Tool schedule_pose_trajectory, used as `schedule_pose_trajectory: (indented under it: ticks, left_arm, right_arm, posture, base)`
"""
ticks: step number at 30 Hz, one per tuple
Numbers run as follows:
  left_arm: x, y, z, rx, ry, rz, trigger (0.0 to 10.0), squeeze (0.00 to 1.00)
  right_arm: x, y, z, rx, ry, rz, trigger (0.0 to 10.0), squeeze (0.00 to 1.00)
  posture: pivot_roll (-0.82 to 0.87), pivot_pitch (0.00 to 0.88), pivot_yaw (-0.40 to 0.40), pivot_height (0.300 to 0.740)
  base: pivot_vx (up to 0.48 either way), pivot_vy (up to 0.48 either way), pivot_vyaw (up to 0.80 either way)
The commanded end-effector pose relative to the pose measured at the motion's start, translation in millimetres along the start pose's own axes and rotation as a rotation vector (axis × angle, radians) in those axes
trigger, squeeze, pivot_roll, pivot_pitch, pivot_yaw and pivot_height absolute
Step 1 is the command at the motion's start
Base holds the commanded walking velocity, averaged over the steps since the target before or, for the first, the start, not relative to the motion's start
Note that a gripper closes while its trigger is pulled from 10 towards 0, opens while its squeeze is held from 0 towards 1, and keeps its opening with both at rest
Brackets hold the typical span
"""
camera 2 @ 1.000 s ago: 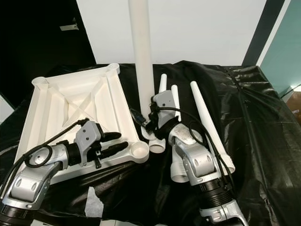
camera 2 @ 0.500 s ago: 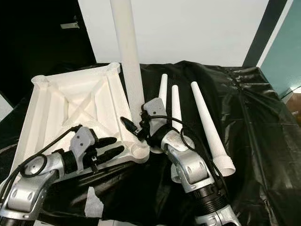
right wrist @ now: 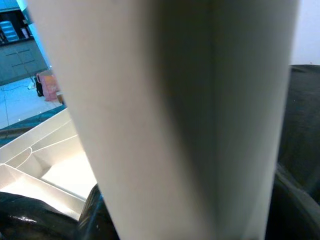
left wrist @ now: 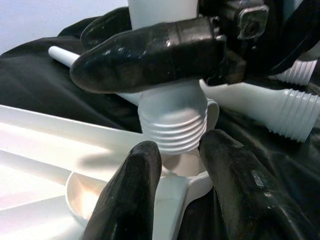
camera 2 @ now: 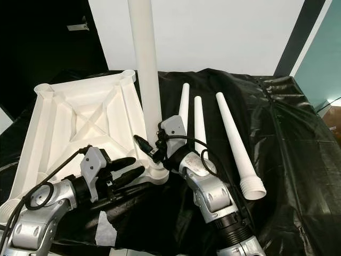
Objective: Building children table
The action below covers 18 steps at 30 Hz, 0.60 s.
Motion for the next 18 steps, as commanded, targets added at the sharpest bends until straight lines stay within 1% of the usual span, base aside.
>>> schedule_pose_trajectory:
  ticks: [1, 5, 12, 18]
  left_arm:
    - [-10.2, -5.6, 1.1, 0.029, -0.009, 0.194, 10.0, 0.0]
    - [-9.7, -7.3, -0.3, 0.029, -0.016, 0.198, 10.0, 0.0]
    - [-6.3, -11.4, -2.2, 0.03, -0.011, 0.204, 10.0, 0.0]
    - [-4.3, -12.2, -2.6, 0.027, -0.007, 0.194, 10.0, 0.0]
  right_arm:
    - [0.0, -0.7, 0.1, 0.01, 0.002, -0.013, 10.0, 0.0]
    - [-0.2, -0.7, -0.2, 0.009, 0.008, -0.019, 10.0, 0.0]
    - [-4.9, -4.3, -9.4, -0.017, 0.06, -0.048, 10.0, 0.0]
    - [-8.2, -3.5, -12.4, -0.023, 0.072, -0.036, 10.0, 0.0]
  posture:
    - [0.06, 0.0, -0.008, 0.74]
    - [0.06, 0.0, -0.008, 0.74]
    - [0.08, 0.0, -0.015, 0.74]
    - [0.09, 0.0, -0.018, 0.74]
  base:
    - [0.0, 0.0, 0.0]
    - [0.0, 0.0, 0.0]
    - [0.0, 0.0, 0.0]
    - [0.0, 0.0, 0.0]
Point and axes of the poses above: a point about 5 cm out from each wrist's last joint towards the gripper, its own y axis pointing out of the wrist towards the gripper, its own z axis along the axis of the wrist's last joint, x = y × z, the point moved 1 cm from there along y, pointing out of the wrist towards the gripper, and after that the axes turned 12 degrees about -y, right-handed, at the moved point
